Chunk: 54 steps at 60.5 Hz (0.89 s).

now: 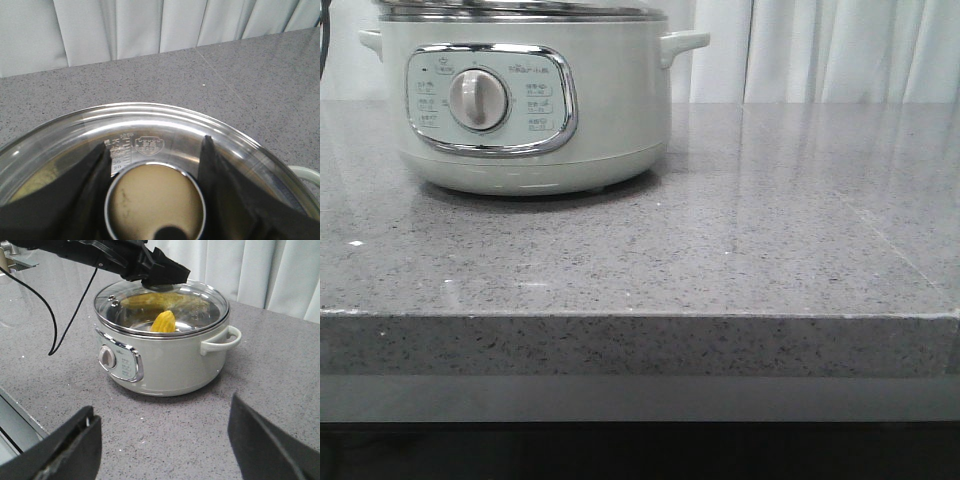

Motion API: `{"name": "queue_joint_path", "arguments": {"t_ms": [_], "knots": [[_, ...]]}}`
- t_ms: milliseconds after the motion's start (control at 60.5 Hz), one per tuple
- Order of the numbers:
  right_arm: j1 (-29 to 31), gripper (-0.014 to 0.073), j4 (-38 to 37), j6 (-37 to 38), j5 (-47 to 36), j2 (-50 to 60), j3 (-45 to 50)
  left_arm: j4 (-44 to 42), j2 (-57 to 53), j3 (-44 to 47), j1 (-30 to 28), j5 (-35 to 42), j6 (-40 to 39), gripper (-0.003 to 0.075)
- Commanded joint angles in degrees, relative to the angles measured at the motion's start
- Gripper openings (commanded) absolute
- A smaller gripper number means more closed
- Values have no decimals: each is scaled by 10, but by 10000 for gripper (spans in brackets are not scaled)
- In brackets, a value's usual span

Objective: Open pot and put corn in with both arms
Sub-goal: 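Lower the glass lid onto the pot with the left gripper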

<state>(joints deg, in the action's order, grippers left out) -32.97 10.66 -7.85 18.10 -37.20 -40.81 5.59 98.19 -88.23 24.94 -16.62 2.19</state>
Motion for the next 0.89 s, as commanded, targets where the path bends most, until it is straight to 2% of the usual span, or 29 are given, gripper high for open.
{"name": "queue_joint_path", "arguments": {"t_ms": [0, 876], "knots": [[2, 545, 6, -5, -46, 3, -16, 10, -29, -26, 2, 50, -2, 207], [2, 545, 6, -5, -46, 3, -16, 37, -14, -26, 2, 58, -2, 216]]}}
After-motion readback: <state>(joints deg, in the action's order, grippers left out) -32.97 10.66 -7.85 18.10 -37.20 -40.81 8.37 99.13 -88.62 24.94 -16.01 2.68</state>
